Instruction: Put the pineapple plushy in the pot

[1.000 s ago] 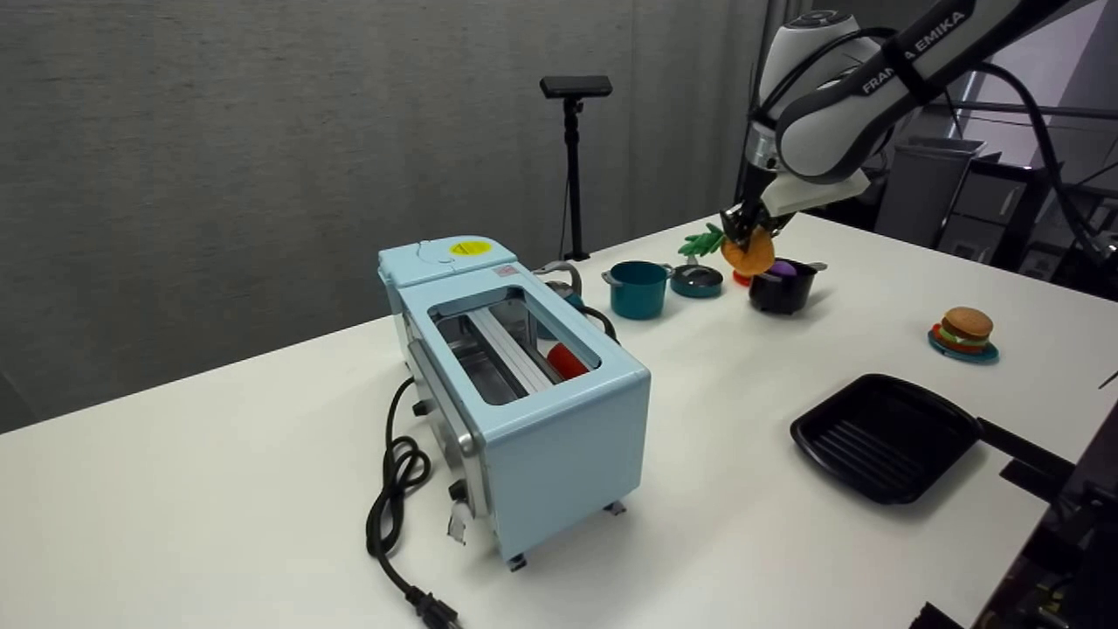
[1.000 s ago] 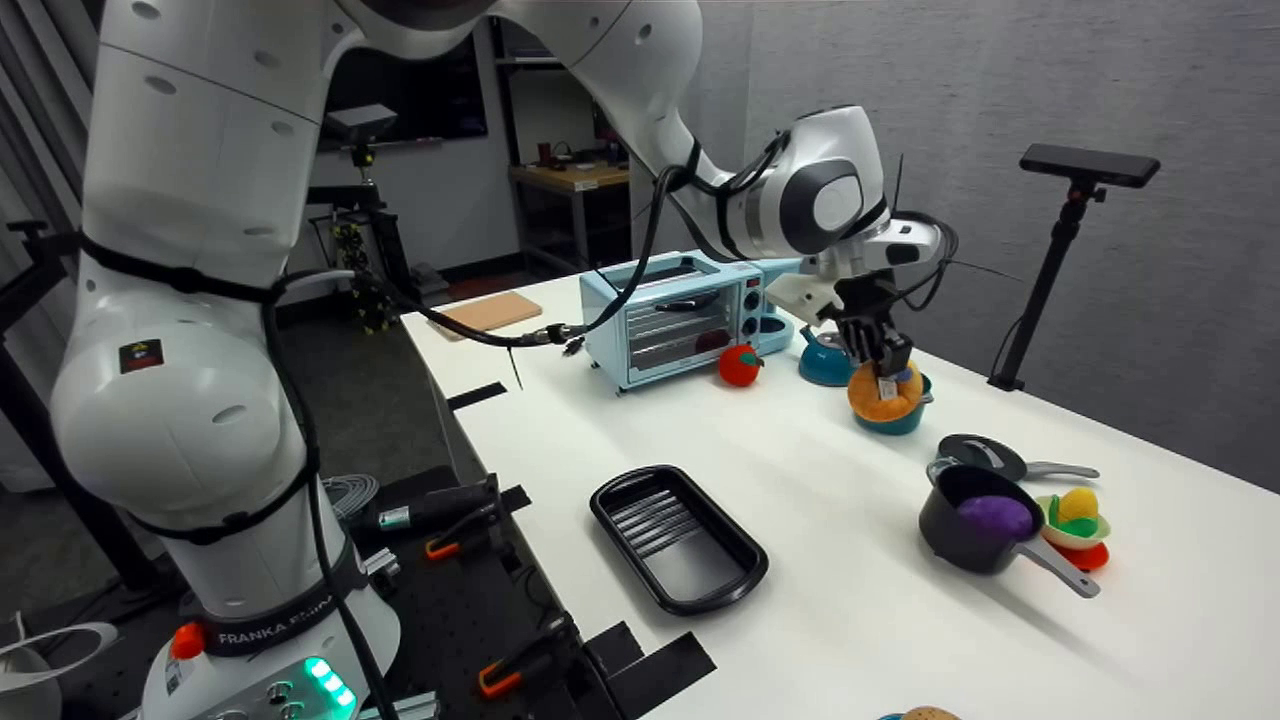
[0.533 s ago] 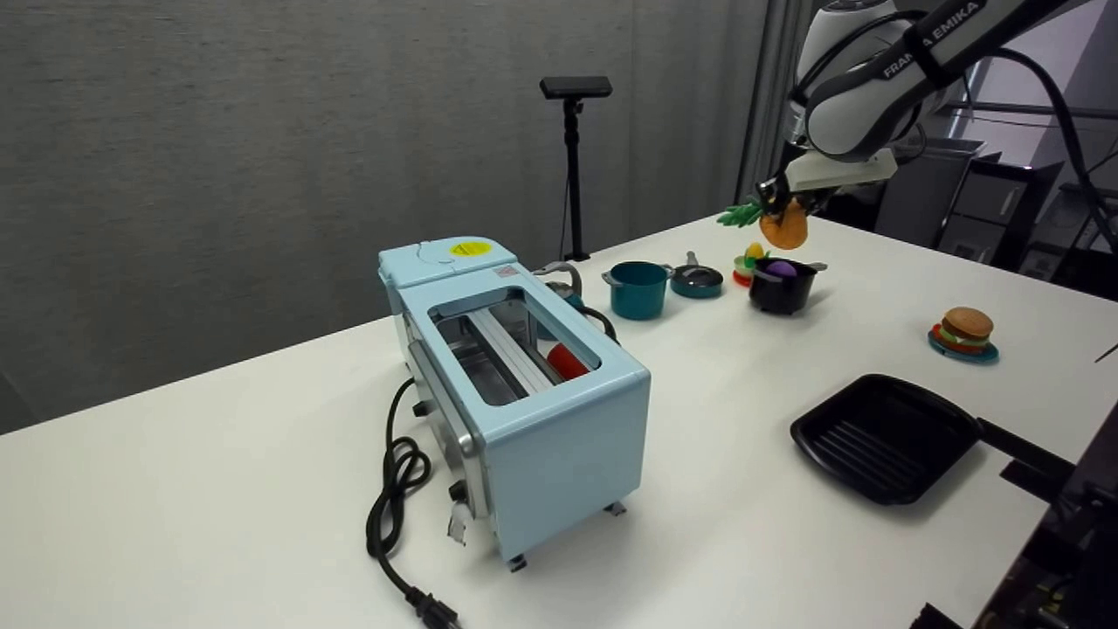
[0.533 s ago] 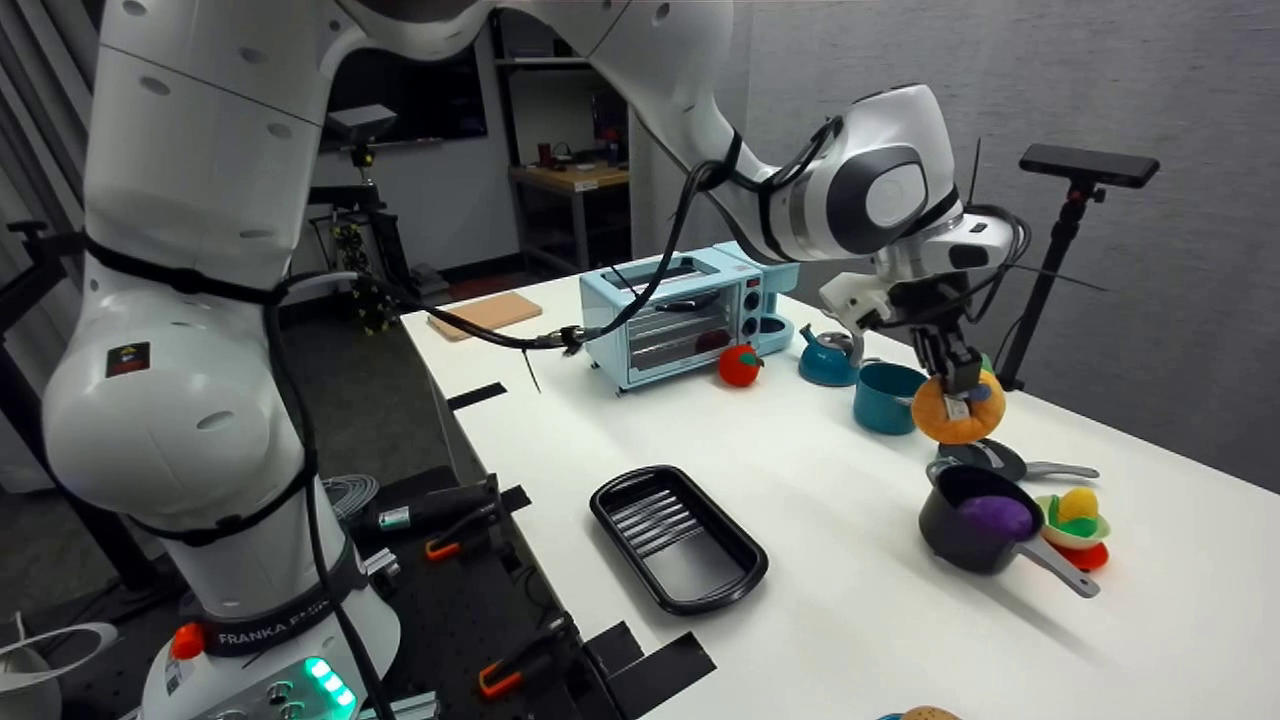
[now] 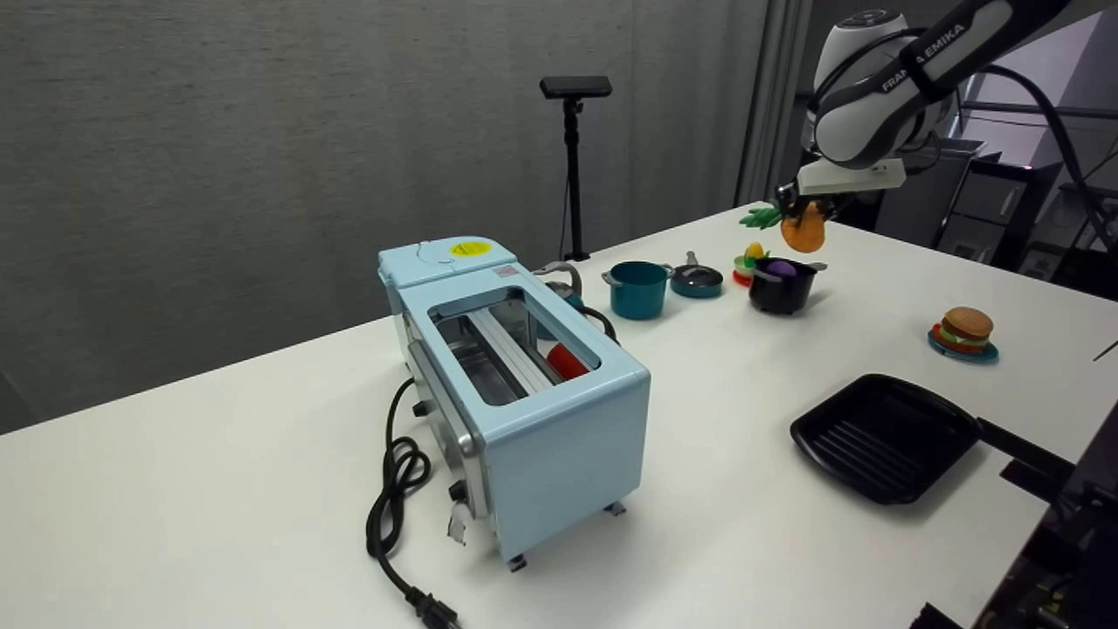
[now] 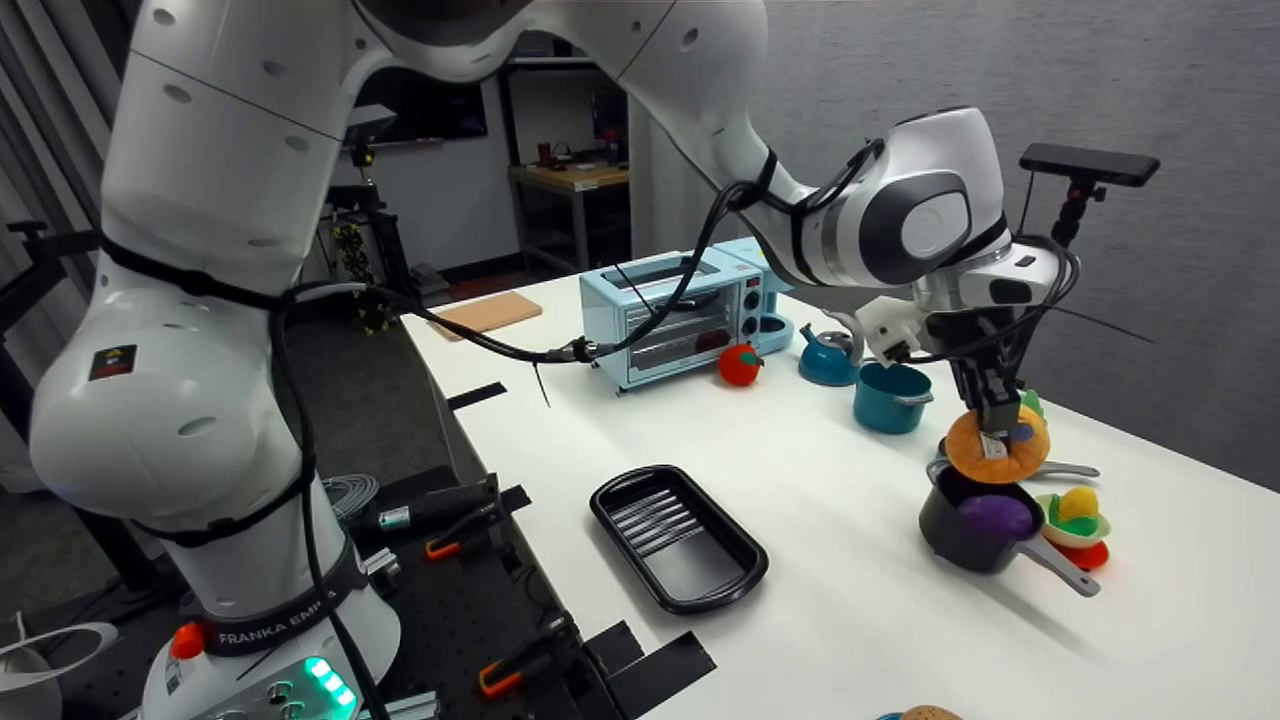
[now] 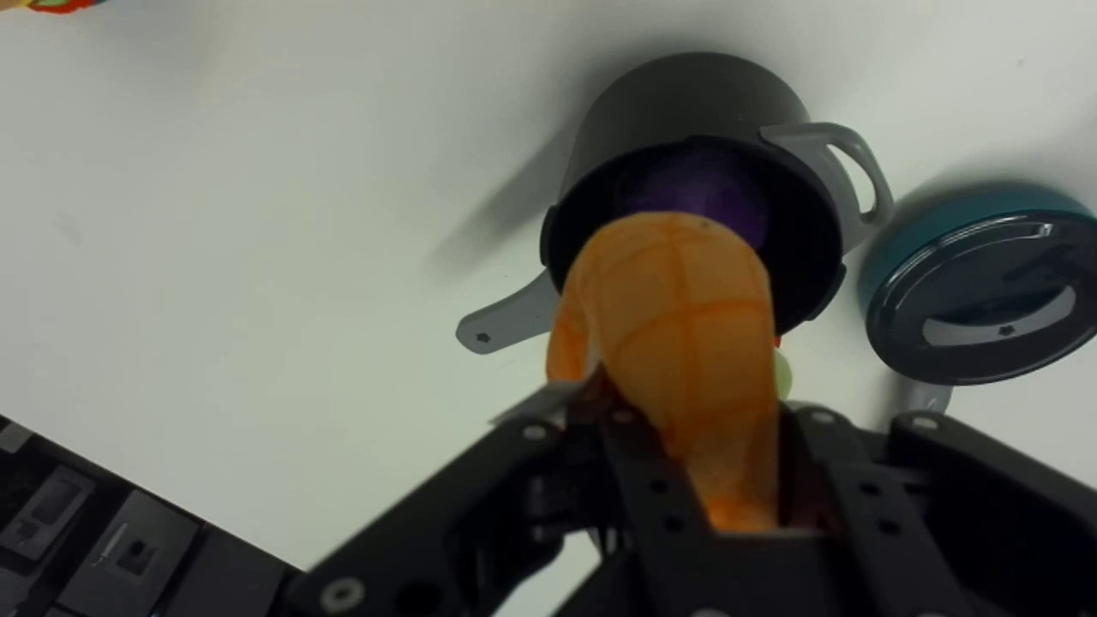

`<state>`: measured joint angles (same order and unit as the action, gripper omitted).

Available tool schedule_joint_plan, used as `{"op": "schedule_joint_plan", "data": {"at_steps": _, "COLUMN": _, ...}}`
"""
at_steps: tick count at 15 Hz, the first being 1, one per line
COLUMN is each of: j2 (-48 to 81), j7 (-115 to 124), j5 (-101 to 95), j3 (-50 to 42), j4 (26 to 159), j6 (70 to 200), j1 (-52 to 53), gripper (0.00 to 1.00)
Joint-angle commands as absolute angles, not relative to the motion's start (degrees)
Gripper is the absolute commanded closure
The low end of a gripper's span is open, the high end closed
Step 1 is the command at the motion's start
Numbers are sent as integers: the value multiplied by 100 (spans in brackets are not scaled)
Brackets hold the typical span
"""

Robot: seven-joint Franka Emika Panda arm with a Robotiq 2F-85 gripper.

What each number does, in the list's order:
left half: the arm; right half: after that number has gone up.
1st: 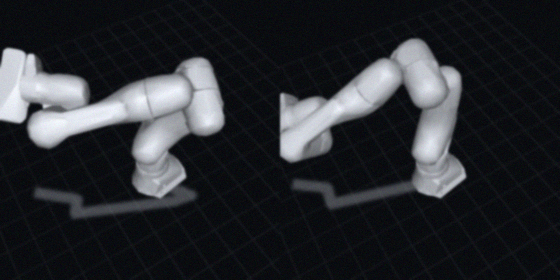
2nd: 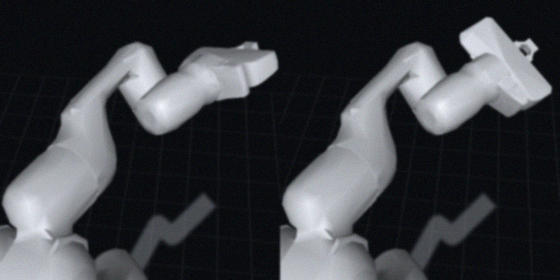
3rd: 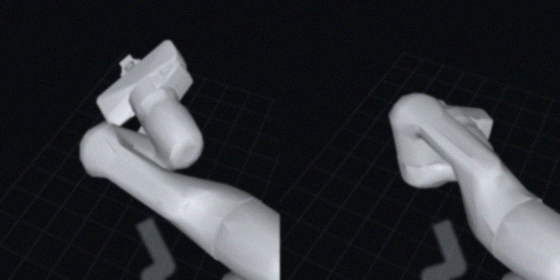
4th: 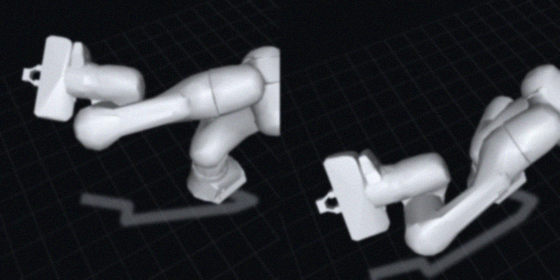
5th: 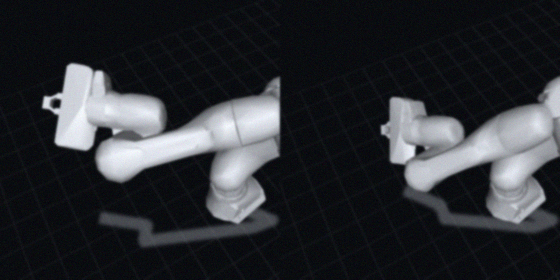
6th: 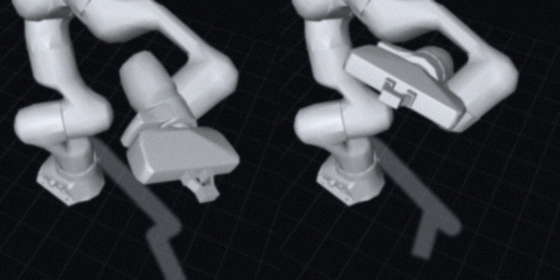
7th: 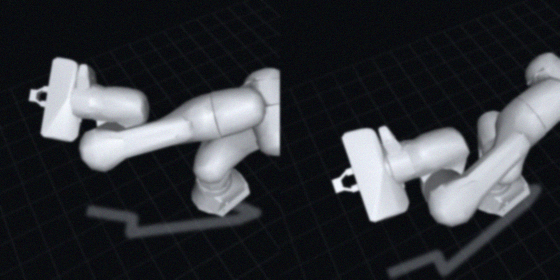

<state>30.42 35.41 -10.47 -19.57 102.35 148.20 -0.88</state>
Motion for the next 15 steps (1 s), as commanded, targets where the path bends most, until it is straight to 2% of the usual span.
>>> {"op": "schedule_joint_plan", "data": {"at_steps": 1, "j2": 3299, "j7": 3451, "j5": -885, "j3": -1870, "j4": 9875, "j6": 14651, "j1": -198, "gripper": 95}}
{"op": "schedule_joint_plan", "data": {"at_steps": 2, "j2": 3323, "j7": 3435, "j5": -847, "j3": -1851, "j4": 9855, "j6": 14643, "j1": -210, "gripper": 53}}
{"op": "schedule_joint_plan", "data": {"at_steps": 3, "j2": 3345, "j7": 3431, "j5": -830, "j3": -1849, "j4": 9840, "j6": 14645, "j1": -206, "gripper": 53}}
{"op": "schedule_joint_plan", "data": {"at_steps": 10, "j2": 3230, "j7": 3446, "j5": -978, "j3": -1931, "j4": 9975, "j6": 14766, "j1": -50, "gripper": 1}}
{"op": "schedule_joint_plan", "data": {"at_steps": 15, "j2": 3079, "j7": 3190, "j5": -873, "j3": -1768, "j4": 10069, "j6": 14746, "j1": -91, "gripper": 0}}
